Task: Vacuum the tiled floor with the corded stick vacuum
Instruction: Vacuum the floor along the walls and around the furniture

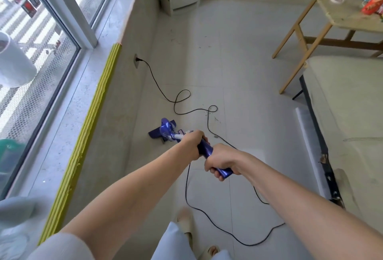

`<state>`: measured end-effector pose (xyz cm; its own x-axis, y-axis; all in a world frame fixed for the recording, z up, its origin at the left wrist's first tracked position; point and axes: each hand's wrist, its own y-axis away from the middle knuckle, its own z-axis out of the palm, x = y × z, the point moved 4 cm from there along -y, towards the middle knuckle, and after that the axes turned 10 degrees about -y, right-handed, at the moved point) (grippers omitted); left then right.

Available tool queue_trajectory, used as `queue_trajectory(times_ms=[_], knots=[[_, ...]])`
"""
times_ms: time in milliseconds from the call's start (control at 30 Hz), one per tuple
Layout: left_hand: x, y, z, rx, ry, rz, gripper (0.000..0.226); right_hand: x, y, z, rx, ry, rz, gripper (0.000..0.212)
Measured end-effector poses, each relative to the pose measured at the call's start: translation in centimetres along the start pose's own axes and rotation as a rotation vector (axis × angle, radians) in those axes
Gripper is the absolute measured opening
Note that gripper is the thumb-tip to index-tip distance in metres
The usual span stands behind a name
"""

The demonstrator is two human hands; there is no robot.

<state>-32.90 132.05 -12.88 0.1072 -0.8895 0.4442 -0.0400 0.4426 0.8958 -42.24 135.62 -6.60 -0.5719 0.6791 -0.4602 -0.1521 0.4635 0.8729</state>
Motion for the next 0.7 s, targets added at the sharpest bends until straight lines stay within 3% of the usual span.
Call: queue_trajectory(times_ms=[133, 300, 700], knots=[[0.6, -2.4, -1.7, 0.023, -0.055, 0.006, 0.004, -0.4, -4.0, 1.8, 0.028, -0.039, -0.007, 0.02], [0.9, -4.2, -5.3, 0.04, -0.103, 0.003, 0.021, -1.3, -6.6, 5.3, 0.07, -0.091, -0.025, 0.023], [3.2, -3.4, -11.0, 0.013, -0.105, 0.026, 0.026, -6.2, -6.6, 9.7, 0.059, -0.239, -0.025, 0.013]])
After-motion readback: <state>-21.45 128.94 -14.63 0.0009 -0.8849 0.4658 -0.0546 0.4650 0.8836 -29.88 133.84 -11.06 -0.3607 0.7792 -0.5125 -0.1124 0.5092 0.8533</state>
